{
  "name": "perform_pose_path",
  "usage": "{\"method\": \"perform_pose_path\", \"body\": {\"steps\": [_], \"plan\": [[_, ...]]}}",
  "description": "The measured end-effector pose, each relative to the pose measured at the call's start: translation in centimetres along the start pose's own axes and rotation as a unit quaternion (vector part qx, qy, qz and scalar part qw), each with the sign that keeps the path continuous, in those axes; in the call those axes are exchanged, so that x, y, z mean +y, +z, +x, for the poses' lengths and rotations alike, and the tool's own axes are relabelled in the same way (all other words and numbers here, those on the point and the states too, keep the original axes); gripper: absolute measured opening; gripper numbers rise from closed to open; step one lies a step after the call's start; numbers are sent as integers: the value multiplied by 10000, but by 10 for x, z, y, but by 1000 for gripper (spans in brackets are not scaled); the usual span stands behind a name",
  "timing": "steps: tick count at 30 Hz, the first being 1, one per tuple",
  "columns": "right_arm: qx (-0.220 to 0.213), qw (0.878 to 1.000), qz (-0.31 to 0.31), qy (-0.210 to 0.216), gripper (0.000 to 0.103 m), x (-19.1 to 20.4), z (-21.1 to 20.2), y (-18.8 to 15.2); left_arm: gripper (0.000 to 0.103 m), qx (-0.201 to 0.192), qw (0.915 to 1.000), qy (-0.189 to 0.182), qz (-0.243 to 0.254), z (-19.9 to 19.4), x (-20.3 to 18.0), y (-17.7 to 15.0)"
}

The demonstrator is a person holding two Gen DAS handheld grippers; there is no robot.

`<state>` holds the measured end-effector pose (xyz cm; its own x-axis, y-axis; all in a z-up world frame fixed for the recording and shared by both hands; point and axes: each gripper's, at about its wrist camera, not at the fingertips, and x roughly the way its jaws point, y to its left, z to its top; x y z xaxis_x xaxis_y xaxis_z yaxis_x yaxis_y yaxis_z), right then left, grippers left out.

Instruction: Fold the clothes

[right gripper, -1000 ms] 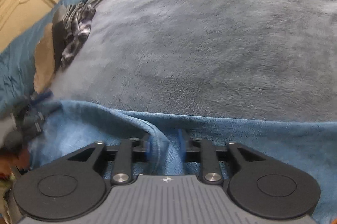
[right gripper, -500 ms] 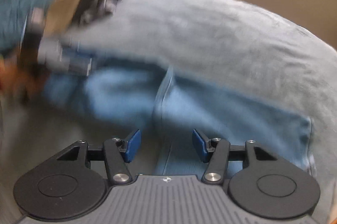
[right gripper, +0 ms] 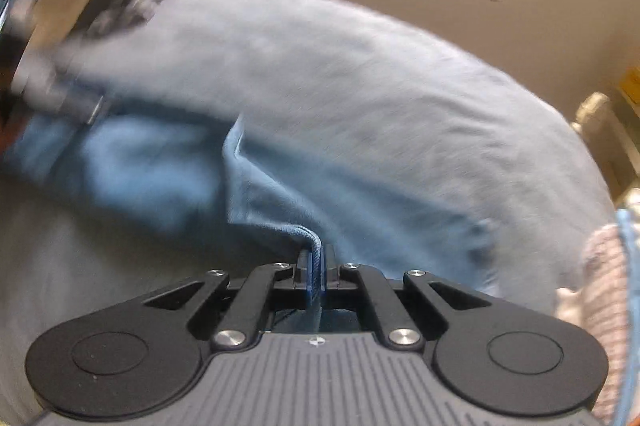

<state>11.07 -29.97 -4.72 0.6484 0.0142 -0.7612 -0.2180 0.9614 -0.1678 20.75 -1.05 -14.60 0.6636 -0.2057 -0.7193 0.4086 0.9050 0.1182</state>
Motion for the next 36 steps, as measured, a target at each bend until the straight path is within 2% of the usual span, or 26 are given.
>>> {"method": "perform_pose_path", "body": {"steps": [3,7,10,14,20,21,23,24,25,26,28,31,33,36], "plan": [[-32,9991,422,-41,2,-43,5,19,55,6,10000,14,-13,2,0,1],[360,9963,766,169,2,-85,44,34,55,21,10000,13,-22,2,0,2],[785,9923,897,347,2,-101,77,34,55,23,10000,-2,-20,2,1,2],[1145,9856,1140,497,2,-112,114,20,55,18,10000,-29,10,4,2,3],[1277,9778,1535,633,2,-122,131,10,55,-1,10000,-86,9,4,4,3],[1226,9742,1764,687,6,-128,129,9,55,-4,10000,-98,7,5,4,2],[1097,9608,2385,889,23,-147,121,3,55,-8,9999,-129,-12,5,5,2],[1045,9513,2737,964,37,-157,118,-1,55,-12,9999,-146,-21,5,6,2],[950,9380,3143,1109,43,-169,115,-7,55,-17,9999,-163,-30,5,7,2],[823,9252,3488,1248,44,-178,110,-14,55,-22,9998,-177,-35,5,8,2],[632,9120,3837,1306,45,-185,102,-21,55,-25,9998,-193,-36,6,8,2],[194,9078,4088,923,46,-191,86,-24,55,-13,9998,-208,-53,7,9,3],[44,8970,4334,868,47,-199,80,-25,55,-11,9997,-218,-60,7,9,3],[-128,9032,4212,819,47,-198,66,-21,55,-7,9997,-218,-70,7,9,3]]}}
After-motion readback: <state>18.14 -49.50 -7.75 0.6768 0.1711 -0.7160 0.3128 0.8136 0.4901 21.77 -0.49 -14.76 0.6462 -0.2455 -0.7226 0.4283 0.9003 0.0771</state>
